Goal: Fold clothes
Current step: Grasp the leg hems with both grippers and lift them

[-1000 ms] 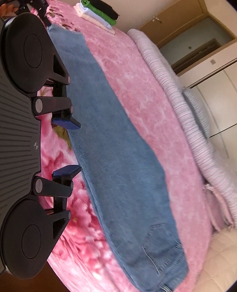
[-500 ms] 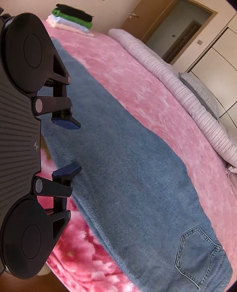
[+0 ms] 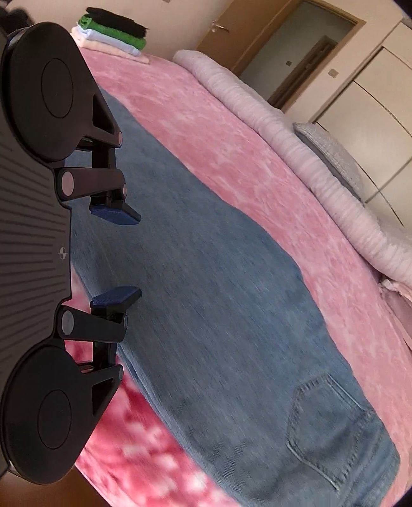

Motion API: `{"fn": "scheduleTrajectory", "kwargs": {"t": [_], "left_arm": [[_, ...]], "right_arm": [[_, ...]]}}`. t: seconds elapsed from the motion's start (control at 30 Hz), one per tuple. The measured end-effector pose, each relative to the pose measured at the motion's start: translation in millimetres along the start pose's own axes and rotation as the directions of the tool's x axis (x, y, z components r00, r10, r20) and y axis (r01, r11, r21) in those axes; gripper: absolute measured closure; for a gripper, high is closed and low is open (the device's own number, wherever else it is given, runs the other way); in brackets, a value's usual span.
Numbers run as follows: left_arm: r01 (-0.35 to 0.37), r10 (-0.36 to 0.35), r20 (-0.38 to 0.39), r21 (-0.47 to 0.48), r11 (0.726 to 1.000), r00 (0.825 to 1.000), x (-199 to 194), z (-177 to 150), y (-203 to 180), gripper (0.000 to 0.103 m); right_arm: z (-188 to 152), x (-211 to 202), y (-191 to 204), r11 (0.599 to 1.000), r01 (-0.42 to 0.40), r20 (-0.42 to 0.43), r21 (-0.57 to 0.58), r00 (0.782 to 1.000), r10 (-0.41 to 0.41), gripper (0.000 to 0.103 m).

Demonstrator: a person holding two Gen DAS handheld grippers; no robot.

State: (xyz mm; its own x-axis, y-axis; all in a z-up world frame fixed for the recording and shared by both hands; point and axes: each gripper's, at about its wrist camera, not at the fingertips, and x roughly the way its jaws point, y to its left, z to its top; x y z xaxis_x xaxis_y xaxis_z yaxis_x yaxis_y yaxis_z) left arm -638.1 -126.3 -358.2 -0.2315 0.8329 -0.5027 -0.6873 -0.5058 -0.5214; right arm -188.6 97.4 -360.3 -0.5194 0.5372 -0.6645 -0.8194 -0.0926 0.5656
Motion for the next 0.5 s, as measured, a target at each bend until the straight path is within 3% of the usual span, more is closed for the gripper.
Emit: {"fn": "scheduleTrajectory", "kwargs": {"t": [0.03,0.1,0.2,0.27,0.37,0.4,0.5], "left_arm": [[0.016,-0.016,0.005,0.092,0.996,1.000,-0.2,2.1,-22.2,0.097],[0.074,-0.077,-0.002,0.273,0.959,0.997,1.7,-4.1,-75.0,0.097],[0.210,-0.211,-0.052,0.465,0.860,0.976,7.0,-35.1,-150.1,0.097],[0.321,-0.287,-0.149,0.530,0.785,0.946,17.5,-66.6,-190.8,0.096],[0.452,-0.264,-0.384,0.567,0.689,0.885,53.7,-137.7,-236.3,0.095],[0.473,-0.220,-0.454,0.576,0.667,0.863,65.5,-161.1,-244.7,0.095],[0.443,-0.147,-0.456,0.653,0.614,0.878,67.8,-197.1,-255.1,0.093]], "right_arm": [[2.1,-3.6,-5.1,1.000,0.005,0.013,0.007,1.000,-0.005,0.056],[6.5,-9.8,-15.2,1.000,0.009,0.036,0.025,0.999,-0.010,0.056],[13.3,-20.9,-31.9,0.998,0.011,0.075,0.059,0.997,-0.015,0.056],[16.9,-28.3,-41.6,0.997,0.009,0.099,0.081,0.995,-0.017,0.056],[22.1,-36.5,-55.0,0.994,0.006,0.127,0.107,0.992,-0.020,0.056],[23.7,-38.3,-58.7,0.993,0.006,0.130,0.117,0.991,-0.021,0.056],[24.9,-44.1,-68.5,0.987,-0.025,0.130,0.159,0.992,0.004,0.056]]}}
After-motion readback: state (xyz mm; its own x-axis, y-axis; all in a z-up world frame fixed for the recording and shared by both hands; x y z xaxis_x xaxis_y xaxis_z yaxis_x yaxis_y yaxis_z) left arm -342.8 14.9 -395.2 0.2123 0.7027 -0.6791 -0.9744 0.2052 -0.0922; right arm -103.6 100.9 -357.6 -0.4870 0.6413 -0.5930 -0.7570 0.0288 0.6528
